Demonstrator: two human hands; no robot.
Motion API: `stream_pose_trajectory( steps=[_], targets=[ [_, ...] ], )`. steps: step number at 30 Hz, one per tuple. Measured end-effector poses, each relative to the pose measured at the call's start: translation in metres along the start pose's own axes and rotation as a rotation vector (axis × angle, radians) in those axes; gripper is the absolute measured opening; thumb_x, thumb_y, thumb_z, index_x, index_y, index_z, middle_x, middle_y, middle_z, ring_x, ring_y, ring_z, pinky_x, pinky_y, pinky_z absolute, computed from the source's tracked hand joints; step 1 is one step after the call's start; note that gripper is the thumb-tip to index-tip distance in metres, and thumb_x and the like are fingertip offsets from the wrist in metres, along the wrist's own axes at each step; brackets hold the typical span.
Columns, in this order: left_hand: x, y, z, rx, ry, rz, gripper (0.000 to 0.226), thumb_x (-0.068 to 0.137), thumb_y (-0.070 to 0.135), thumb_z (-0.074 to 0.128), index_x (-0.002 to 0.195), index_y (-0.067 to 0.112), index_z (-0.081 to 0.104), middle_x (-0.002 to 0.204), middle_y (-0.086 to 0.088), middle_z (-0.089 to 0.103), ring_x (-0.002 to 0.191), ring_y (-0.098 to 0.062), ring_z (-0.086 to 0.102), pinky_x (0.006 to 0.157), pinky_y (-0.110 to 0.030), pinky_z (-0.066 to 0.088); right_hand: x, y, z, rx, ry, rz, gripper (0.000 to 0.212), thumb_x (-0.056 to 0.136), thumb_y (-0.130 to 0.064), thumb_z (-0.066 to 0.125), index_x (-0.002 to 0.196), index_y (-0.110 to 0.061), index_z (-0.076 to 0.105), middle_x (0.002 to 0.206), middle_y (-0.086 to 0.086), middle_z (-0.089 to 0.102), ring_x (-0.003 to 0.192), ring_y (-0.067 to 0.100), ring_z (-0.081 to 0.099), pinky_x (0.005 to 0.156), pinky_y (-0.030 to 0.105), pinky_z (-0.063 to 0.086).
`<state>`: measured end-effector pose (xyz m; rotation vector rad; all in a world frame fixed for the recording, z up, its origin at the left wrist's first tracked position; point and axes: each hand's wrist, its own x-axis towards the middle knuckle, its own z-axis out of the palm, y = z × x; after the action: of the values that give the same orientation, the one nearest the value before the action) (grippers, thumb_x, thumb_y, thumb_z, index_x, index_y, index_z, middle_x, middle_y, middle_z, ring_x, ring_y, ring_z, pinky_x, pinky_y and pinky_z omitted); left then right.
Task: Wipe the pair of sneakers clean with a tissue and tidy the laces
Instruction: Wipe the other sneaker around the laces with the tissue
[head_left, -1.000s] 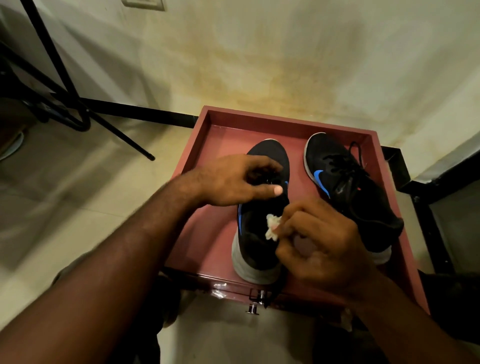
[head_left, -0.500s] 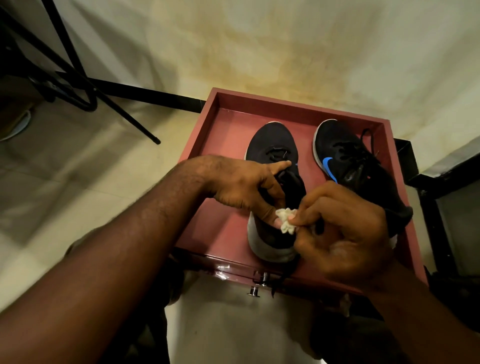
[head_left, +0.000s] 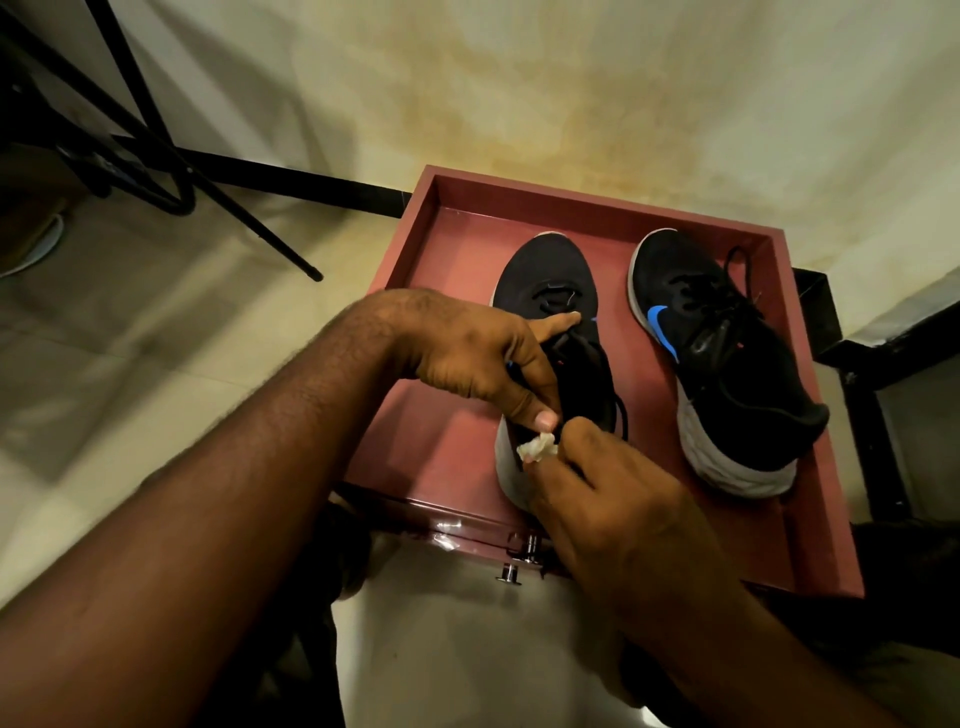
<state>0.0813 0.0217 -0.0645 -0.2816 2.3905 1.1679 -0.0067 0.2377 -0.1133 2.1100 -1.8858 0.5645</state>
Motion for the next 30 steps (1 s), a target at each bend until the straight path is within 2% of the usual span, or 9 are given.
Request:
stream_pose_trajectory(
  steps=[2, 4, 8, 10, 12, 16, 21, 27, 30],
  targets=[
    [0.001, -0.002, 0.001, -0.012, 0.002, 0.012, 0.023, 0.093, 0.041, 0.071, 0.112, 0.032, 0.079, 0.163, 0.015, 0.035, 0.148, 0.012, -0.020, 0.129, -0.039, 0.014, -0.005, -0.011, 0.010, -0.034, -0.113, 0.043, 0.014, 0.084, -0.008, 0.082, 0.084, -0.006, 0.069, 0.084, 0.008, 0.058, 0.059, 0.024, 0.053, 0.043, 0.034, 0.043],
    [0.001, -0.003, 0.002, -0.017, 0.004, 0.003, 0.023, 0.092, 0.043, 0.072, 0.112, 0.034, 0.079, 0.167, 0.014, 0.027, 0.150, 0.009, -0.019, 0.128, -0.040, 0.018, -0.009, -0.019, 0.020, -0.040, -0.225, 0.090, 0.022, 0.071, -0.007, 0.089, 0.079, -0.009, 0.070, 0.085, 0.007, 0.060, 0.056, 0.022, 0.054, 0.039, 0.031, 0.040],
    [0.000, -0.003, 0.000, -0.014, 0.023, 0.009, 0.020, 0.093, 0.041, 0.071, 0.109, 0.033, 0.079, 0.163, 0.015, 0.035, 0.149, 0.011, -0.018, 0.129, -0.041, 0.013, -0.007, -0.006, 0.017, 0.064, -0.163, 0.040, 0.005, 0.094, -0.009, 0.072, 0.096, -0.005, 0.071, 0.096, 0.010, 0.062, 0.067, 0.026, 0.059, 0.049, 0.038, 0.055],
    [0.000, -0.002, -0.001, -0.012, 0.024, 0.008, 0.021, 0.093, 0.041, 0.070, 0.109, 0.032, 0.079, 0.163, 0.015, 0.036, 0.149, 0.011, -0.018, 0.129, -0.042, 0.012, -0.002, 0.001, 0.008, 0.074, -0.086, 0.038, 0.015, 0.103, -0.013, 0.062, 0.104, -0.002, 0.073, 0.102, 0.013, 0.065, 0.074, 0.027, 0.061, 0.059, 0.038, 0.057],
    [0.000, -0.001, -0.001, -0.015, 0.026, -0.003, 0.023, 0.093, 0.040, 0.070, 0.112, 0.029, 0.079, 0.164, 0.015, 0.032, 0.149, 0.011, -0.017, 0.129, -0.040, 0.012, 0.003, -0.002, 0.004, 0.013, -0.076, 0.036, 0.013, 0.100, -0.010, 0.065, 0.102, 0.000, 0.074, 0.102, 0.014, 0.064, 0.071, 0.025, 0.059, 0.055, 0.035, 0.054],
    [-0.001, -0.001, -0.001, -0.023, 0.009, 0.005, 0.023, 0.094, 0.039, 0.070, 0.112, 0.029, 0.079, 0.164, 0.016, 0.034, 0.147, 0.014, -0.018, 0.126, -0.032, 0.014, -0.001, -0.019, 0.015, -0.093, -0.213, 0.068, 0.009, 0.078, -0.004, 0.072, 0.086, -0.003, 0.074, 0.102, 0.014, 0.065, 0.065, 0.025, 0.059, 0.041, 0.033, 0.046],
    [-0.001, 0.001, -0.001, -0.009, 0.039, 0.012, 0.024, 0.094, 0.037, 0.070, 0.112, 0.026, 0.079, 0.160, 0.014, 0.042, 0.146, 0.017, -0.015, 0.124, -0.028, 0.012, 0.002, 0.001, 0.001, -0.005, -0.021, 0.059, 0.010, 0.097, -0.010, 0.069, 0.099, -0.001, 0.072, 0.103, 0.012, 0.063, 0.066, 0.025, 0.054, 0.046, 0.037, 0.047],
    [-0.001, -0.002, 0.001, -0.027, 0.017, 0.015, 0.021, 0.094, 0.039, 0.071, 0.111, 0.029, 0.079, 0.158, 0.020, 0.043, 0.147, 0.015, -0.018, 0.127, -0.034, 0.013, 0.000, -0.011, 0.009, -0.079, -0.178, 0.041, 0.007, 0.083, -0.008, 0.077, 0.086, -0.002, 0.073, 0.112, 0.019, 0.070, 0.065, 0.026, 0.062, 0.041, 0.031, 0.043],
    [-0.001, -0.001, 0.000, -0.041, 0.031, 0.003, 0.022, 0.094, 0.039, 0.071, 0.111, 0.029, 0.079, 0.162, 0.019, 0.035, 0.147, 0.016, -0.016, 0.127, -0.034, 0.014, 0.003, 0.001, -0.001, 0.024, -0.098, 0.042, 0.010, 0.095, -0.012, 0.071, 0.088, -0.006, 0.071, 0.099, 0.012, 0.064, 0.063, 0.023, 0.053, 0.047, 0.034, 0.044]
  ],
)
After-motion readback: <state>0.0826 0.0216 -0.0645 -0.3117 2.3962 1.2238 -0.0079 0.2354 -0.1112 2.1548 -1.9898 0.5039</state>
